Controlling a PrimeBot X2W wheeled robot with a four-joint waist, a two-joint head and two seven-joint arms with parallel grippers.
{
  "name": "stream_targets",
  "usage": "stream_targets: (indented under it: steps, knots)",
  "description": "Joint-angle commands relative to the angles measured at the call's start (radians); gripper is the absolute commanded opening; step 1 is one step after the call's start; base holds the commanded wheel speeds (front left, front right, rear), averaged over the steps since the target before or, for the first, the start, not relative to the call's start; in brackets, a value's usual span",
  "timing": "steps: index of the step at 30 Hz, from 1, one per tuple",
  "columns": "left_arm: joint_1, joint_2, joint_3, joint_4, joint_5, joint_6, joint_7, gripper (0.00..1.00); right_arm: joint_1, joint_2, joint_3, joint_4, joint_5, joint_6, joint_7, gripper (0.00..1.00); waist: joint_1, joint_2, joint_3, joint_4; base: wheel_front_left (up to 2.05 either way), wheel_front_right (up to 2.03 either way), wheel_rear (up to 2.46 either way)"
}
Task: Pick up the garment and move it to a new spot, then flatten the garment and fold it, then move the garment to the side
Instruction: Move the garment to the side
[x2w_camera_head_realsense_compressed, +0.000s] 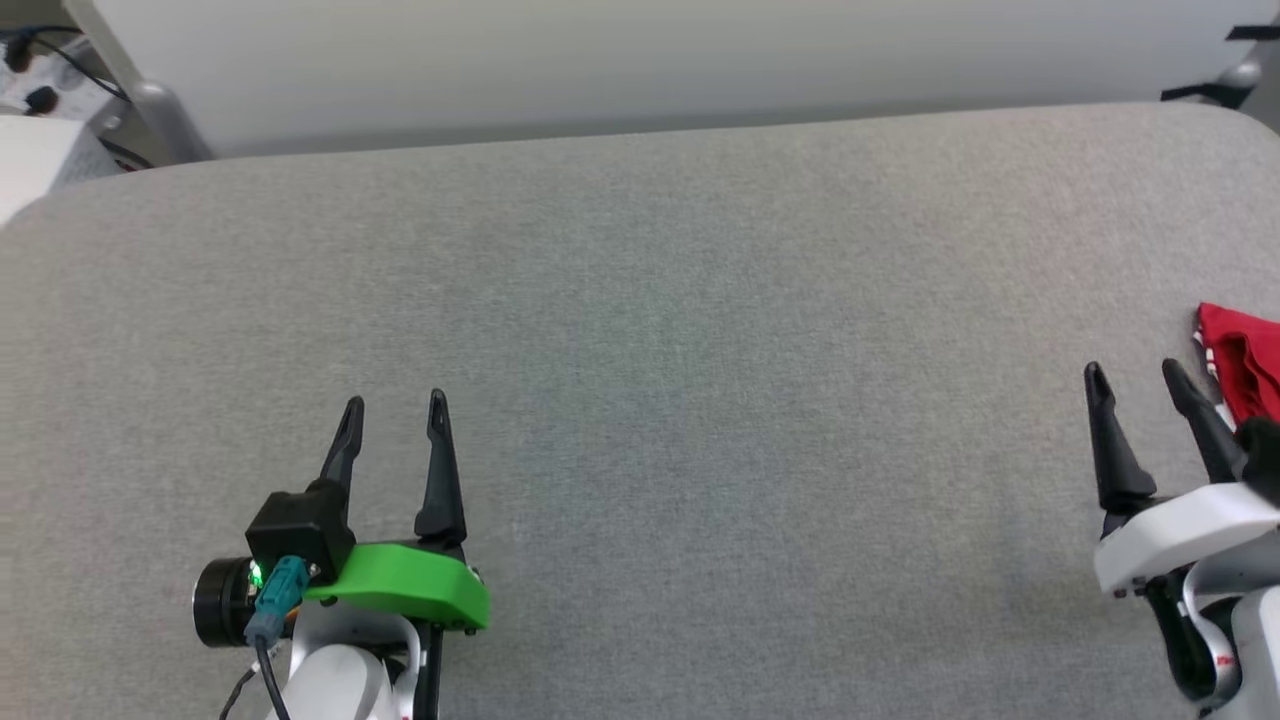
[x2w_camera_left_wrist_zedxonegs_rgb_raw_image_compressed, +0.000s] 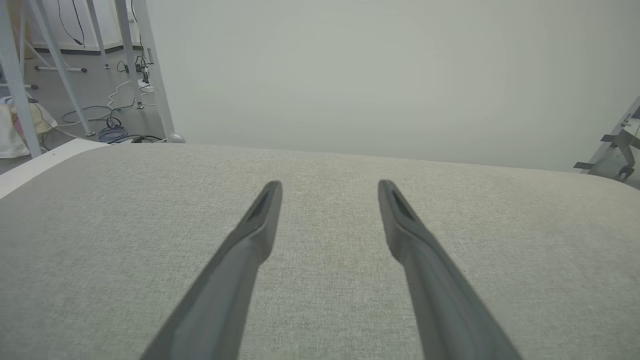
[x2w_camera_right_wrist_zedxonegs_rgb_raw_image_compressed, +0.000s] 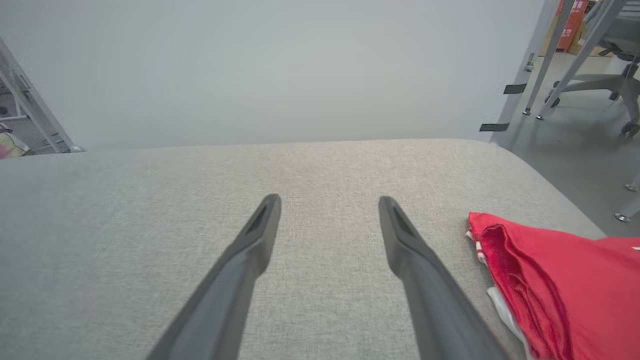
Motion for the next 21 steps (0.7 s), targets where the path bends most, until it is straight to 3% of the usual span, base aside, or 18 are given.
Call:
stream_targets:
  steps: [1,10,21]
  knots:
    - [0.018,0.002,0.003,0.008,0.002,-0.008,-0.005,1.0,0.039,0.014,-0.006,-0.049,-0.018,-0.001,0.02,1.0,0.0001,0.0,-0.044,0.04,0.0,0.0,0.0]
    - [0.068,0.007,0.017,0.03,0.005,-0.023,-0.006,1.0,0.223,0.118,0.0,-0.33,-0.081,-0.001,0.141,1.0,0.0001,0.0,-0.115,0.047,0.0,0.0,0.0]
    - [0.115,0.017,0.015,0.041,0.003,-0.033,-0.006,1.0,0.335,0.146,-0.01,-0.425,-0.099,-0.001,0.214,1.0,0.0001,0.0,-0.169,0.036,0.0,0.0,0.0]
